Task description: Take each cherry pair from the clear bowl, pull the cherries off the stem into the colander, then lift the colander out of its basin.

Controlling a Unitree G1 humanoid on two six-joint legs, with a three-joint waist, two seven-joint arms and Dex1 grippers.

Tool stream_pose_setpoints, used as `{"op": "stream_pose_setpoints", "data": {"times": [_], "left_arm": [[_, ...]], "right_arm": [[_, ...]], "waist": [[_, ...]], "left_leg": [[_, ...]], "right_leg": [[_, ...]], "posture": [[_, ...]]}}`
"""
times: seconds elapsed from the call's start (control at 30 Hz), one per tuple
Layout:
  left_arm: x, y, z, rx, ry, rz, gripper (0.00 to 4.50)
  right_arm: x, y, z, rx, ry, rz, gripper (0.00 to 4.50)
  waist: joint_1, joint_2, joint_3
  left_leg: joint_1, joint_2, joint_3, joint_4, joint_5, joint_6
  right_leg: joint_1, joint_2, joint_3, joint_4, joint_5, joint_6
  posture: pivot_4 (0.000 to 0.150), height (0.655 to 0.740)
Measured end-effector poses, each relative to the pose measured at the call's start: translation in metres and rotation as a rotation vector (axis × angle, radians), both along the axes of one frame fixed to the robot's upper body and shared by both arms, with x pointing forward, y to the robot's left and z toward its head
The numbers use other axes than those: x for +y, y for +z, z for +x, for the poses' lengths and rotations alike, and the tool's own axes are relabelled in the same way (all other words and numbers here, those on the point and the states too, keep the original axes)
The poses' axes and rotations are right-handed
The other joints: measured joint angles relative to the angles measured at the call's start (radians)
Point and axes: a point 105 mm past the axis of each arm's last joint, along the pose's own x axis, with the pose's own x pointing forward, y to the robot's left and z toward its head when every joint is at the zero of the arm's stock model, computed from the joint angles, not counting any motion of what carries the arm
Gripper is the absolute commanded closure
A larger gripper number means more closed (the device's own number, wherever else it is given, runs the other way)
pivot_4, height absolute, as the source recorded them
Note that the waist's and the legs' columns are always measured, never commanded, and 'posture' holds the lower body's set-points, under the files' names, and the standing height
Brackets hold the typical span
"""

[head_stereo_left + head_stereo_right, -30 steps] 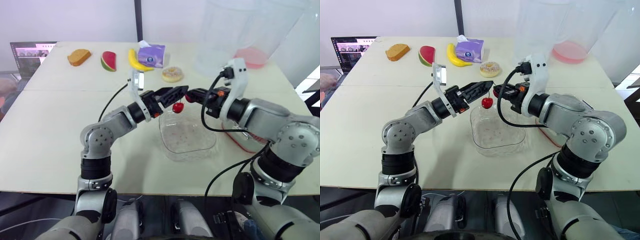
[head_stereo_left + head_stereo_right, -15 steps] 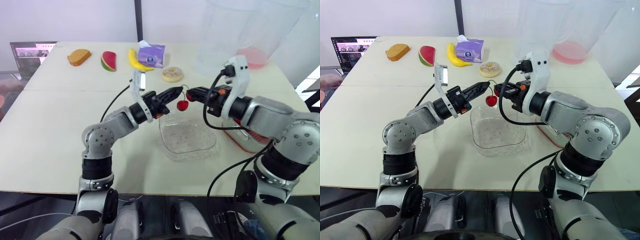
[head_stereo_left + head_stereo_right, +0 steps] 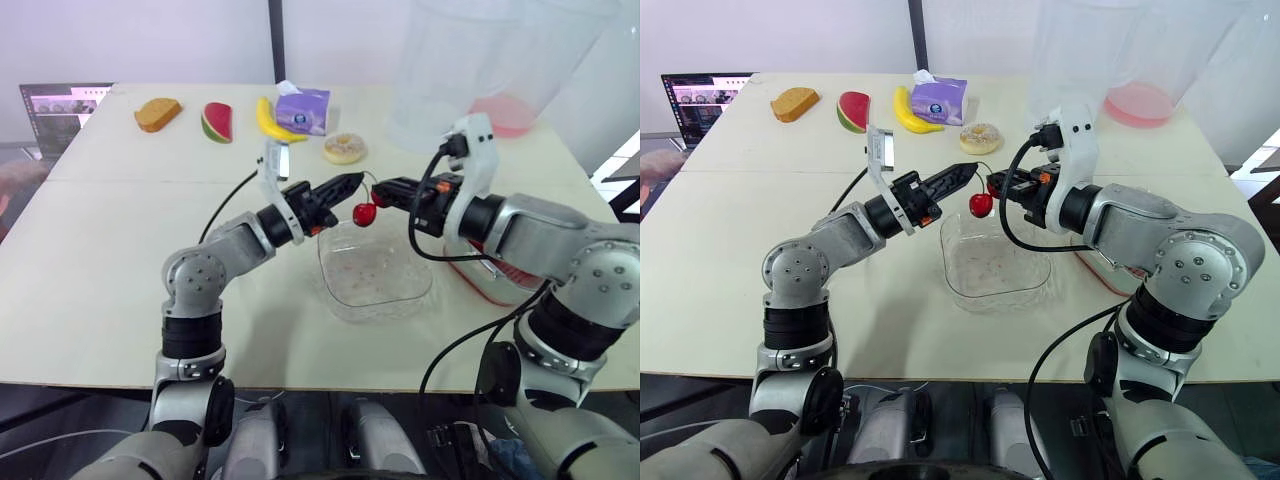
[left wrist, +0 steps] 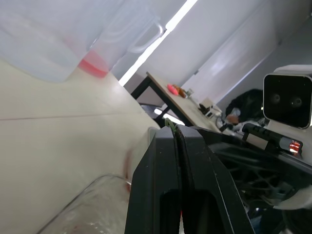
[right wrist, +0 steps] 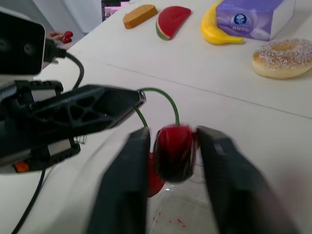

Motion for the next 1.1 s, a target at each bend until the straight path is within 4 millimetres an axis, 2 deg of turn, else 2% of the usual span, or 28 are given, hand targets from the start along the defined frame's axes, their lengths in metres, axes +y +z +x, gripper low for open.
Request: {"op": "stream_pose_setpoints", "data": {"times": [0.13, 0.23, 0.4, 0.57, 0.8, 0.97, 1.1], "left_arm": [[0.01, 0.005, -0.009, -0.14, -0.11, 0.176, 4.5], [0.022, 0.021, -0.017, -0.294, -0.22, 0.285, 4.5], [0.038, 0.028, -0.03, -0.527, -0.464, 0.496, 4.5], [0.043, 0.03, -0.03, -0.655, -0.602, 0.588, 4.5], [0.034, 0.035, -0.027, -0.702, -0.66, 0.56, 4.5], [0.034, 0.035, -0.028, -0.702, -0.662, 0.557, 4.5], [0.036, 0.035, -0.027, -0.694, -0.655, 0.549, 4.5]], "right_arm": [[-0.005, 0.004, -0.006, -0.006, 0.042, -0.017, 2.21], [-0.014, 0.012, -0.013, -0.021, 0.082, -0.025, 2.21], [-0.004, 0.01, -0.043, 0.003, 0.317, -0.09, 2.21], [0.012, 0.003, -0.057, 0.019, 0.466, -0.126, 2.21], [0.034, 0.001, -0.045, -0.012, 0.485, -0.148, 2.21], [0.038, -0.003, -0.033, -0.02, 0.449, -0.168, 2.21], [0.039, -0.005, -0.029, -0.022, 0.44, -0.172, 2.21]], "waist": [[-0.001, 0.0, 0.0], [-0.001, 0.0, 0.0], [0.0, 0.0, 0.001], [0.001, 0.0, 0.001], [-0.001, 0.0, 0.001], [0.002, 0.0, 0.001], [0.002, 0.0, 0.001]], "left_leg": [[0.0, 0.0, 0.0, -0.001, 0.0, 0.0], [0.0, 0.0, 0.001, -0.003, 0.0, 0.0], [0.0, 0.0, 0.001, -0.004, -0.001, 0.001], [-0.001, 0.0, 0.001, -0.003, -0.001, 0.002], [-0.004, 0.001, 0.0, -0.003, -0.001, 0.002], [-0.017, 0.001, -0.001, 0.001, -0.001, 0.002], [-0.018, 0.001, 0.0, 0.002, -0.001, 0.002]], "right_leg": [[-0.001, 0.001, 0.0, -0.001, 0.0, 0.0], [0.0, 0.001, 0.0, -0.003, 0.0, 0.0], [0.0, 0.001, 0.0, -0.005, 0.0, -0.001], [-0.001, 0.0, 0.0, -0.005, 0.0, -0.001], [-0.003, 0.0, 0.0, -0.004, 0.0, -0.001], [-0.016, 0.0, -0.001, -0.001, 0.0, 0.0], [-0.017, -0.001, -0.001, 0.0, 0.0, 0.0]], "posture": [[0.15, 0.74], [0.15, 0.74], [0.15, 0.74], [0.15, 0.74], [0.15, 0.74], [0.15, 0.74], [0.15, 0.74]]}}
